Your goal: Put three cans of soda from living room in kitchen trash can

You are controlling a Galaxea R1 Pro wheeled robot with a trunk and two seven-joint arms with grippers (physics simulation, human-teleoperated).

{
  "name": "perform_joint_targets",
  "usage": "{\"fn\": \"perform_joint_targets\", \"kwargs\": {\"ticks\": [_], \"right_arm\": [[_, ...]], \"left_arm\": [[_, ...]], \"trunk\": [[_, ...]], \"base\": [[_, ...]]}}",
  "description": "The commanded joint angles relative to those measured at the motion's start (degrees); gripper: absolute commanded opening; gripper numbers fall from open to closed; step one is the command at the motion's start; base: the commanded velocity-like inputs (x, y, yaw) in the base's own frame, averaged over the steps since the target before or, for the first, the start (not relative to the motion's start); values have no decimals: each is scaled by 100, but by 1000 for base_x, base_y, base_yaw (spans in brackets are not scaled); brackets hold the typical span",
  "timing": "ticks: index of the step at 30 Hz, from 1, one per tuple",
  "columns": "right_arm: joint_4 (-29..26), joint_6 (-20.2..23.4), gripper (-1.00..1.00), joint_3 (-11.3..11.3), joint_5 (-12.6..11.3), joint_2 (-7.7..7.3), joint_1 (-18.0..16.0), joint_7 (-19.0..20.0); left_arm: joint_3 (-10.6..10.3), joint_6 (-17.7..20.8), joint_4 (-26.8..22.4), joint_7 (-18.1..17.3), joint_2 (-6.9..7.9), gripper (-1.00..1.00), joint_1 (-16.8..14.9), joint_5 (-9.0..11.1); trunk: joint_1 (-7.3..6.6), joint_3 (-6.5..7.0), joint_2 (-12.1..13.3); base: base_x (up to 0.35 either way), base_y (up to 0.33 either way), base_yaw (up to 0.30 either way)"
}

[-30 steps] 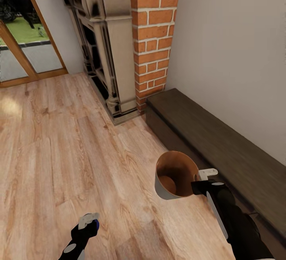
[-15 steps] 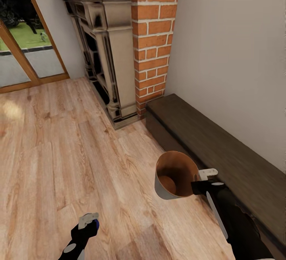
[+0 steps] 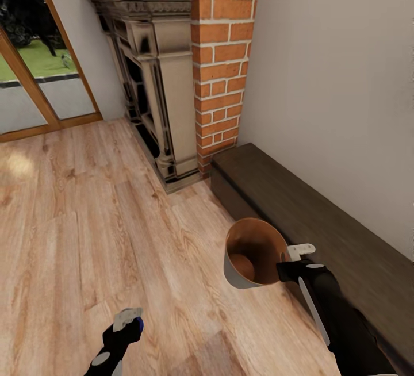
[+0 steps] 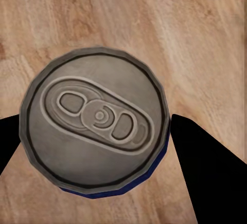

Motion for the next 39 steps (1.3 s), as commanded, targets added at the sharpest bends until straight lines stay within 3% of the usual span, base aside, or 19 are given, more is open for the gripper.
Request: {"fn": "perform_joint_targets", "kwargs": {"ticks": [1,17,23,26,29,31,33,35,36,39], "right_arm": [[-1,-6,-100,2,-41,0,-1,45],[-1,-6,-100,2,-41,1,-1,45],[3,-6,-100,2,-41,1,-1,46],[6,-6,-100,2,-41,1,-1,45],[17,-6,-100,6,-41,1,-1,41],[32,-10,-100,53,-41,1,-1,38],[57,-12,-100,151,-41,1,-1,36],[131,-17,-100,348,-36,4,-1,29],[212,-19,-100,445,-35,13,-3,25],[383,-29,-100,547,-24,121,-7,14]], "left_arm": [[1,0,1,-5,0,-100,0,-3],[1,-8,-14,-9,0,-100,0,-3],[2,-20,-99,-39,0,-100,0,-3],[36,-13,-424,-230,42,-100,0,4],[72,47,-879,-1426,378,-100,0,24],[126,271,-951,-2004,475,-100,0,28],[214,552,-1003,-2333,513,-100,0,29],[360,994,-1192,-2883,547,-100,0,28],[433,1256,-1359,-3378,578,-100,0,18],[510,1664,-1574,-4278,655,-100,0,9]], "trunk": [[-23,28,42],[-374,464,683],[-374,503,683],[-374,509,683],[-374,510,683],[-374,510,683],[-374,511,683],[-374,511,683],[-374,511,683],[-374,511,683]], "base": [[0,0,0],[0,0,0],[0,0,0],[0,0,0],[0,0,0],[0,0,0],[0,0,0],[0,0,0],[0,0,0],[0,0,0]]}}
